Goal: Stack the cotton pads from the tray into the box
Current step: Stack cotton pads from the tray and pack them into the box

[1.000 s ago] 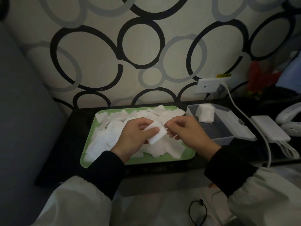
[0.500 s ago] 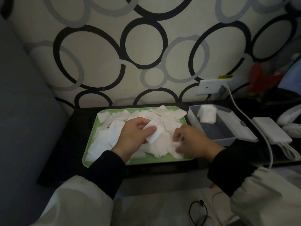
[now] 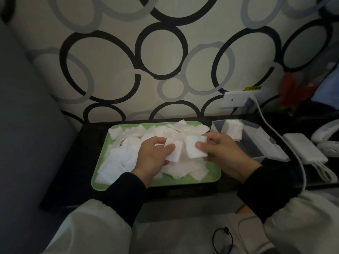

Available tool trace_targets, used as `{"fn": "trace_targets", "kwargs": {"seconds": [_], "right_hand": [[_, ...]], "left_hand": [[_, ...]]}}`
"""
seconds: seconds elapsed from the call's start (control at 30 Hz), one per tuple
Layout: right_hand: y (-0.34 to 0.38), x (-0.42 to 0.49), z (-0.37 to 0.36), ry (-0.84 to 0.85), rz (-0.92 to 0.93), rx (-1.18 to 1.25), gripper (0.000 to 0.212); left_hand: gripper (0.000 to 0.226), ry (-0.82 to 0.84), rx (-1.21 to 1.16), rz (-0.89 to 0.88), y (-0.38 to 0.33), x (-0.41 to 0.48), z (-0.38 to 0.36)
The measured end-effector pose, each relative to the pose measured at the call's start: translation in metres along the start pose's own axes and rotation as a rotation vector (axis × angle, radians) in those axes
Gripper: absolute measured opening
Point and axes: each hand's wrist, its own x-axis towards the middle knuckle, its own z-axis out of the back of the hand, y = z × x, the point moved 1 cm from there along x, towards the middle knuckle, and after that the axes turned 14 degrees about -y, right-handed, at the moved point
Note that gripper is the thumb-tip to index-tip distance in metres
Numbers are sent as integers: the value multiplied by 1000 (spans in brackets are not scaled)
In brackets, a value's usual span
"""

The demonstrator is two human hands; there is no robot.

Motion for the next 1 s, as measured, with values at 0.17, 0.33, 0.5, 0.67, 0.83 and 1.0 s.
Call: {"fn": "trace_targets", "kwargs": {"seconds": [0.17, 0.33, 0.5, 0.67, 0.83, 1.0], "right_hand": [[-3, -4, -19, 31, -92, 198, 26], [-4, -2, -25, -48, -31, 106, 28], [-3, 0, -26, -120, 27, 26, 20], [-5, 1, -26, -140, 74, -72, 22], [-6, 4, -22, -195, 164, -166, 26], [-18, 16, -4, -271, 227, -444, 7]], "left_hand": [[30, 28, -134, 108, -4, -10, -14], [42, 75, -213, 183, -9, -13, -22], [25, 133, -208, 180, -12, -16, -23], [26, 172, -195, 183, -13, -17, -23], [27, 185, -101, 102, -8, -14, -21], [26, 79, -81, 91, -7, -3, -12]]}}
